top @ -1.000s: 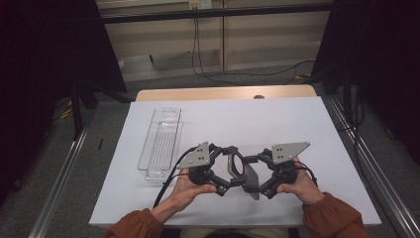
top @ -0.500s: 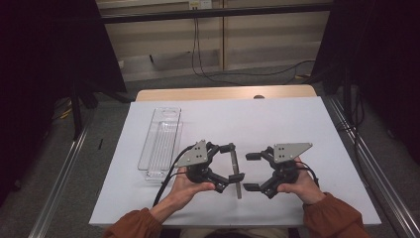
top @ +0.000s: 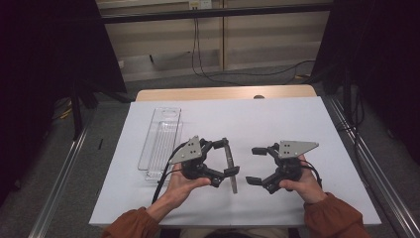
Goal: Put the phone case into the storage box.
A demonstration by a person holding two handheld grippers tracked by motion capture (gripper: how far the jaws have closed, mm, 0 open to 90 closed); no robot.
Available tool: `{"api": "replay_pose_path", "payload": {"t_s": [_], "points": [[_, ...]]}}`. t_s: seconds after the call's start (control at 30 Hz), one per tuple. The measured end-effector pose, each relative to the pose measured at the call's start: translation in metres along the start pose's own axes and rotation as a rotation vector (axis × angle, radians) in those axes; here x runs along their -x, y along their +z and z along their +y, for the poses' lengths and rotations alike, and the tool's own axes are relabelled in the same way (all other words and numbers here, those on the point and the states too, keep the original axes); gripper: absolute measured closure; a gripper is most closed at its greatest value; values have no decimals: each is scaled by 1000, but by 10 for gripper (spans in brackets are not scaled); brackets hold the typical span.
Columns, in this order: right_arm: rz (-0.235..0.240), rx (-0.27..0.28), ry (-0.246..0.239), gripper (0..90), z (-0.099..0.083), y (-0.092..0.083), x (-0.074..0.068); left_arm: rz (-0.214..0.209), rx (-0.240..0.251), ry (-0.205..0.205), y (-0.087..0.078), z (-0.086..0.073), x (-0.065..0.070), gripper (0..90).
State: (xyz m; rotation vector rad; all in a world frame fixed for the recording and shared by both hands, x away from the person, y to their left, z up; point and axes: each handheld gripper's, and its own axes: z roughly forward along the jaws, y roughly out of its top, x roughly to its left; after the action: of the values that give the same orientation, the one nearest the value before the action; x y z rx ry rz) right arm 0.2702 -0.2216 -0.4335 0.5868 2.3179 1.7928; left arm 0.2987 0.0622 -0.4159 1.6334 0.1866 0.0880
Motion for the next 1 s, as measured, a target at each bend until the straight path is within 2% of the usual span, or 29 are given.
{"api": "replay_pose_path", "payload": {"t_s": [0.1,0.13,0.23,0.37,0.4,0.43,0.5,0.6,0.67,0.73,0.83,0.97,1.0], "points": [[-35,-1,4,20,-1,-1,1,7,-2,8,-2,0,-1,119],[-54,0,8,19,-1,-2,2,9,8,-3,-2,0,-1,119],[-92,1,13,23,-1,-5,3,50,-7,15,-5,1,-2,119],[-160,-9,53,30,-2,-7,5,75,-4,4,-7,1,-3,119],[-165,-11,54,30,-3,-7,6,76,-22,5,-9,2,-4,119],[-180,-12,53,30,-3,-8,6,90,-5,-2,-8,1,-3,119],[-192,-15,54,30,-4,-9,6,112,-13,-3,-10,1,-4,119],[-261,-6,48,30,-6,-10,4,139,-17,5,-11,2,-4,119],[-301,-2,40,30,-9,-12,3,140,-13,-5,-12,3,-5,119],[-326,-3,53,30,-11,-14,3,151,-32,-7,-15,4,-6,119],[-358,11,64,30,-13,-18,4,187,-25,-17,-17,5,-7,119],[-389,19,72,19,-16,-25,3,205,-7,-42,-21,6,-10,119],[-408,23,74,17,-17,-26,2,205,-19,-47,-23,6,-11,119]]}}
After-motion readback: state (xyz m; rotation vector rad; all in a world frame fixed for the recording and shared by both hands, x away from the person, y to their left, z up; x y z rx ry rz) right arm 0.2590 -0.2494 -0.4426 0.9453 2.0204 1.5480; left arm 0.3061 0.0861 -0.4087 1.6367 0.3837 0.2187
